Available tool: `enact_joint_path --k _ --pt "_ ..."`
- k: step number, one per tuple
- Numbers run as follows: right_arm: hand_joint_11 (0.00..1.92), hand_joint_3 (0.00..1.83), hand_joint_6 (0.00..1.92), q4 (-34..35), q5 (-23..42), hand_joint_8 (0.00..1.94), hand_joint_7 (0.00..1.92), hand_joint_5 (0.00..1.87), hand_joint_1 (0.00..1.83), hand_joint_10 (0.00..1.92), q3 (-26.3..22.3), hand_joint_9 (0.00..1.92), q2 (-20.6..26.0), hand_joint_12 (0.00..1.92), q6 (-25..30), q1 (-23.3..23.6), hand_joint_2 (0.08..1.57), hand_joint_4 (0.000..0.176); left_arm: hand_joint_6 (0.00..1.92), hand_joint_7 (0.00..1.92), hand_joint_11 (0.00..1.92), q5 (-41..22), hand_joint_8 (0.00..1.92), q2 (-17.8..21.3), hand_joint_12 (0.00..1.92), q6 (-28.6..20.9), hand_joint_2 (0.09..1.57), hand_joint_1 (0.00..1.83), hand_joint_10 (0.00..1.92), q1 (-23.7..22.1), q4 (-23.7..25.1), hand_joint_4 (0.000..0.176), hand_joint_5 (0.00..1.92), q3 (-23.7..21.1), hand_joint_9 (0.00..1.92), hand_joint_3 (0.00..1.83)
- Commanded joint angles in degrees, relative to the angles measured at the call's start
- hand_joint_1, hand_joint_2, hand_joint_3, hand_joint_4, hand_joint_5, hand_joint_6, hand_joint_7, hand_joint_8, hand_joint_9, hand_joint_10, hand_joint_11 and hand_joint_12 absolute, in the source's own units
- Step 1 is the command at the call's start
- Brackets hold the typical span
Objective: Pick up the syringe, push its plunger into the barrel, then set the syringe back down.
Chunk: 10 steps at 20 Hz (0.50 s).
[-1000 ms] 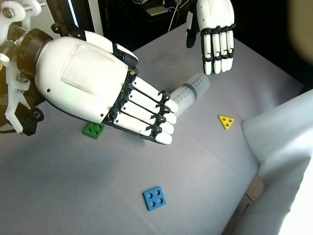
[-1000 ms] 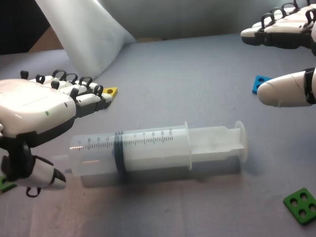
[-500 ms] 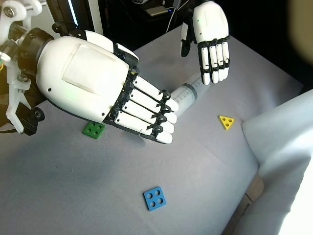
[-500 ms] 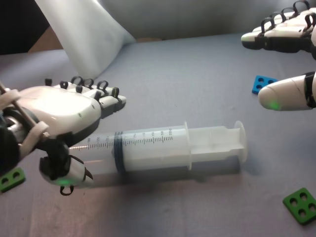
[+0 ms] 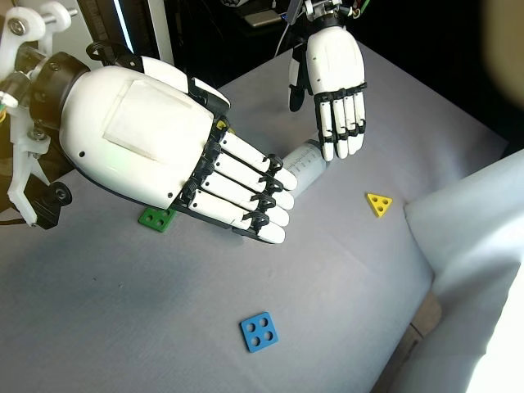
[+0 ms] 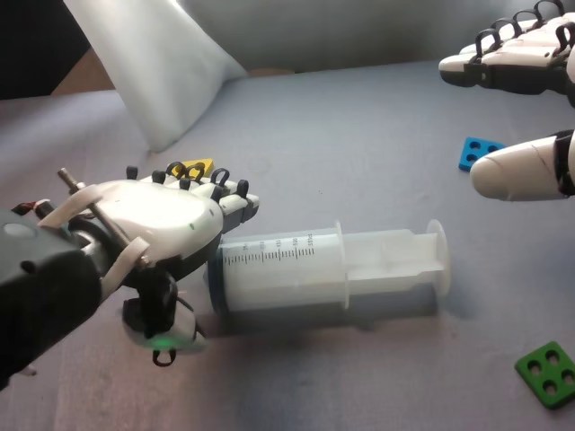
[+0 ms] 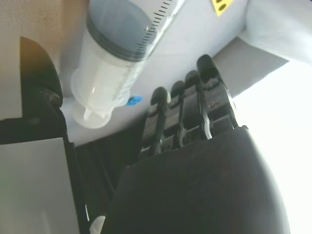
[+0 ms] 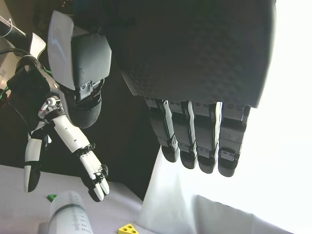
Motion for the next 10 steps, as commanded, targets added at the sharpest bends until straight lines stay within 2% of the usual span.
enact_joint_path --k 1,10 --pt "0.01 0.00 0.01 0.0 -0.8 0.01 0.06 0.08 0.00 0.00 -0.1 0.03 0.0 0.05 -0.1 0.5 1.12 0.000 0.00 0.00 0.00 -2.0 0.00 -0.8 0.31 -0.5 0.94 1.24 0.00 -0.2 2.8 0.000 0.07 0.5 0.00 0.00" --pt "0.01 0.00 0.01 0.0 -0.8 0.01 0.07 0.12 0.00 0.00 -0.1 0.04 0.0 0.00 -0.2 0.5 1.12 0.000 0.00 0.00 0.00 -5.3 0.00 -6.7 0.29 -1.3 0.94 1.24 0.00 1.5 1.9 0.000 0.08 4.8 0.00 0.00"
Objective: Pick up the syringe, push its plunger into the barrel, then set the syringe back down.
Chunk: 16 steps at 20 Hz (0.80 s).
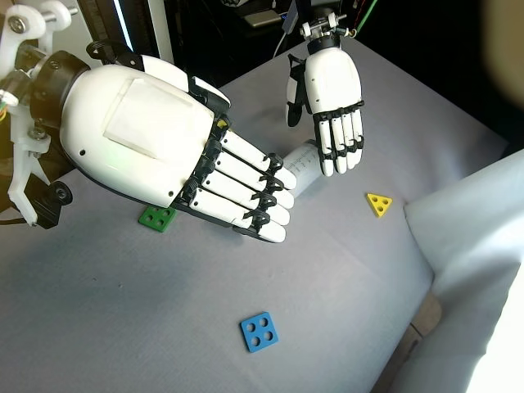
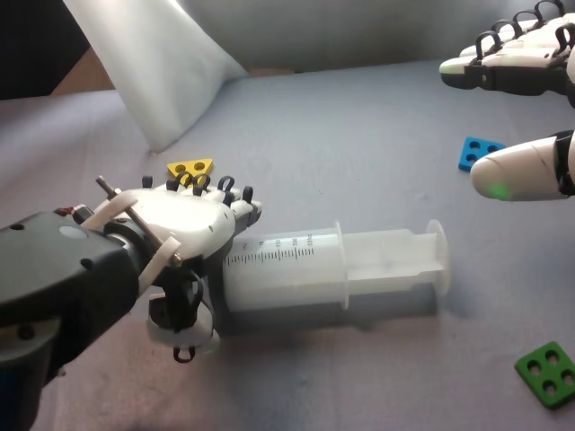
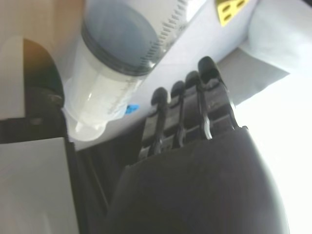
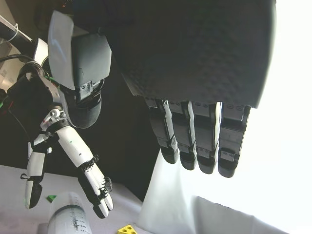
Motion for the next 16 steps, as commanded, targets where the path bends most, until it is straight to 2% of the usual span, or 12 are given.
enact_joint_path --k 1,9,16 --pt "0.01 0.00 0.01 0.0 -0.8 0.01 0.08 0.13 0.00 0.01 -0.1 0.05 0.0 0.01 0.0 0.5 1.12 0.000 0.00 0.00 0.00 -1.7 0.00 -0.5 0.29 -0.1 0.94 1.23 0.00 -0.2 3.1 0.000 0.07 0.4 0.00 0.00" --pt "0.02 0.00 0.00 0.0 -0.8 0.00 0.08 0.11 0.00 0.00 -0.1 0.05 0.0 0.01 -0.1 0.5 1.12 0.000 0.00 0.00 0.00 -2.3 0.00 -4.0 0.31 -0.1 0.94 1.24 0.00 0.5 2.5 0.000 0.05 4.8 0.00 0.00" --pt "0.01 0.00 0.00 0.0 -0.8 0.00 0.07 0.10 0.00 0.00 -0.1 0.04 0.0 0.01 -0.2 0.5 1.13 0.000 0.00 0.00 0.00 -2.3 0.00 -5.4 0.30 -0.8 0.94 1.23 0.00 1.6 2.5 0.000 0.05 6.9 0.00 0.00"
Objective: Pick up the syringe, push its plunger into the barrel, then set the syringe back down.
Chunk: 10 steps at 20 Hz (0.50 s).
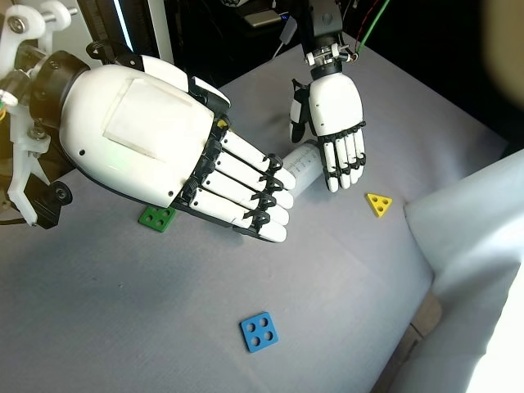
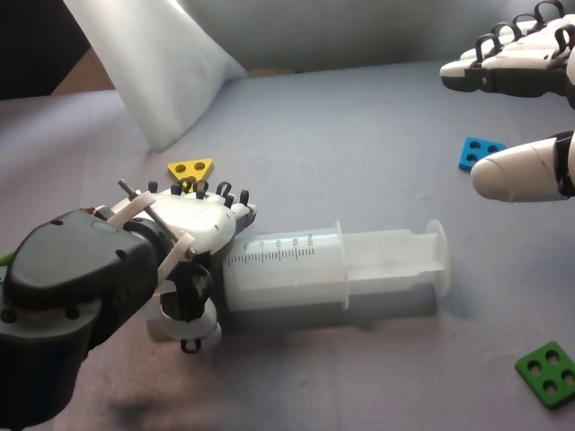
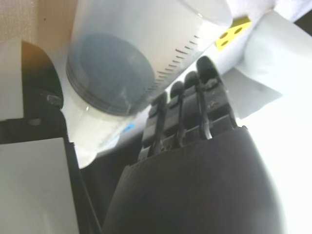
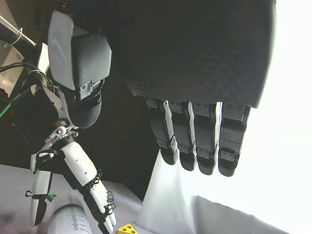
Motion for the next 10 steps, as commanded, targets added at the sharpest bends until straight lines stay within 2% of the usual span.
enact_joint_path --k 1,10 --pt "0.01 0.00 0.00 0.0 -0.8 0.00 0.07 0.10 0.00 0.00 -0.1 0.04 0.0 0.01 0.0 0.5 1.12 0.000 0.00 0.00 0.00 -1.4 0.00 -0.4 0.30 -0.3 0.94 1.23 0.00 0.0 3.0 0.000 0.05 0.5 0.00 0.00" --pt "0.00 0.00 0.00 0.0 -0.8 0.00 0.07 0.10 0.00 0.00 -0.1 0.04 0.0 0.00 -0.2 0.5 1.13 0.000 0.00 0.00 0.00 -1.8 0.00 -1.4 0.31 -1.2 0.93 1.21 0.00 1.5 0.8 0.000 0.06 1.6 0.00 0.00"
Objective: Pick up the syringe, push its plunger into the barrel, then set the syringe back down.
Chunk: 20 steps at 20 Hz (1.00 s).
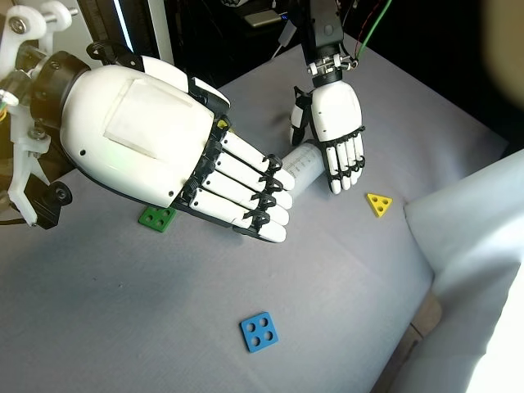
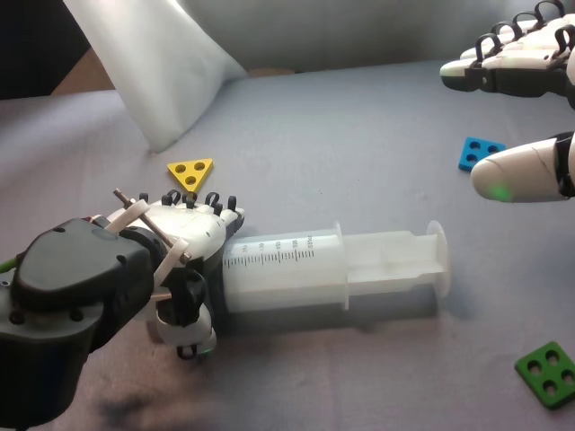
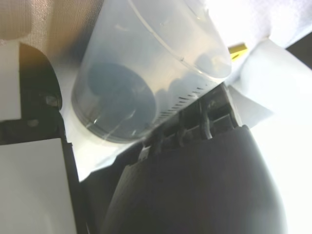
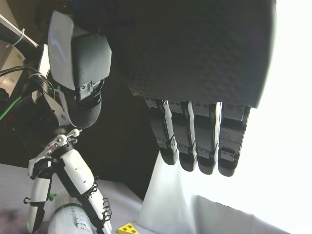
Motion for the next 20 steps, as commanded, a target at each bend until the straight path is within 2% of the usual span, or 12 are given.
enact_joint_path --k 1,5,9,12,14,15,16,17,18,19,20 --pt "0.01 0.00 0.01 0.0 -0.8 0.01 0.08 0.11 0.00 0.01 -0.1 0.05 0.0 0.00 -0.2 0.5 1.13 0.000 0.00 0.00 0.00 -1.4 0.00 -0.5 0.34 0.0 0.93 1.22 0.00 0.0 2.0 0.000 0.07 0.1 0.00 0.00" --pt "0.00 0.00 0.00 0.0 -0.7 0.00 0.06 0.09 0.00 0.00 -0.1 0.02 0.0 0.00 -0.2 0.5 1.13 0.000 0.00 0.01 0.00 -1.7 0.00 -0.8 0.35 -0.1 0.94 1.20 0.00 0.5 2.0 0.000 0.07 0.4 0.00 0.00" --pt "0.00 0.00 0.01 0.0 -0.7 0.01 0.08 0.11 0.00 0.01 -0.1 0.04 -0.1 0.00 -0.2 0.5 1.14 0.000 0.00 0.17 0.05 -1.9 0.01 -0.8 0.45 -0.2 0.93 1.21 0.01 0.5 1.9 0.000 0.17 0.4 0.15 0.00" --pt "0.00 0.01 0.01 0.0 -0.7 0.01 0.08 0.12 0.00 0.01 -0.1 0.04 -0.1 0.00 -0.2 0.5 1.14 0.000 0.01 0.40 0.15 -1.9 0.01 -0.7 0.52 -0.2 0.95 1.24 0.01 0.3 1.8 0.000 0.35 0.4 0.39 0.00" --pt "0.00 0.01 0.01 0.0 -0.7 0.01 0.09 0.12 0.00 0.01 -0.1 0.04 -0.1 0.00 -0.2 0.5 1.14 0.000 0.01 0.67 0.41 -1.9 0.01 -0.8 0.58 -0.2 1.01 1.32 0.03 0.3 1.8 0.000 0.58 0.4 0.69 0.00" --pt "0.01 0.01 0.01 0.0 -0.7 0.01 0.09 0.12 0.00 0.01 -0.1 0.05 -0.1 0.00 -0.2 0.5 1.14 0.000 0.00 0.84 0.61 -2.0 0.01 -0.8 0.51 -0.2 1.04 1.33 0.03 0.3 1.8 0.000 0.72 0.4 0.87 0.00" --pt "0.01 0.01 0.01 0.0 -0.7 0.01 0.09 0.12 0.00 0.01 -0.1 0.05 -0.1 0.00 -0.2 0.5 1.15 0.000 0.90 0.96 0.82 -2.0 0.77 -0.8 0.41 -0.2 1.12 1.37 0.91 0.3 1.7 0.000 0.73 0.4 0.95 0.00" --pt "0.01 0.01 0.00 0.0 -0.7 0.01 0.09 0.12 0.00 0.01 -0.1 0.05 -0.1 0.01 -0.2 0.5 1.15 0.000 1.06 0.94 0.65 -2.0 0.98 -0.8 1.41 -0.2 1.14 1.46 1.08 0.3 1.7 0.000 0.73 0.3 0.94 0.00" --pt "0.01 0.00 0.00 0.0 -0.7 0.00 0.08 0.10 0.00 0.01 -0.1 0.05 -0.1 0.00 -0.2 0.5 1.15 0.000 0.92 0.97 0.62 -2.0 1.00 -0.8 1.61 -0.2 1.14 1.48 1.17 0.3 1.7 0.000 0.84 0.3 0.91 0.00" --pt "0.01 0.00 0.00 0.0 -0.7 0.00 0.08 0.09 0.00 0.01 -0.1 0.05 -0.2 0.01 -0.3 0.5 1.15 0.000 0.78 0.97 0.62 -2.0 1.02 -0.8 1.61 -0.2 1.13 1.49 1.19 0.3 1.7 0.000 0.95 0.3 0.91 0.00" --pt "0.01 0.01 0.00 0.0 -0.7 0.00 0.08 0.09 0.00 0.01 -0.1 0.05 -0.2 0.01 -0.3 0.5 1.15 0.000 0.73 0.96 0.61 -2.0 1.04 -0.8 1.62 -0.2 1.12 1.49 1.20 0.3 1.7 0.000 0.99 0.3 0.91 0.00"
